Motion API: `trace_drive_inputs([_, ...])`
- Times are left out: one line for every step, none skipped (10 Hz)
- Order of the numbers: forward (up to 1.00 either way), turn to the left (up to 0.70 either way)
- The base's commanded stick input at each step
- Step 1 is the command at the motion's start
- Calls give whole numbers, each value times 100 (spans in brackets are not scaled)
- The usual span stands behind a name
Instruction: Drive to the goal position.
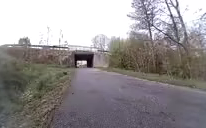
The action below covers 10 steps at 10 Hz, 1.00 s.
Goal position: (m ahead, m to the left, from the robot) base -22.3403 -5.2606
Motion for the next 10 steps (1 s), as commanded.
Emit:
trace_drive_inputs([0,0])
trace_drive_inputs([0,0])
trace_drive_inputs([0,0])
trace_drive_inputs([0,0])
trace_drive_inputs([41,0])
trace_drive_inputs([70,0])
trace_drive_inputs([70,0])
trace_drive_inputs([70,0])
trace_drive_inputs([70,0])
trace_drive_inputs([70,0])
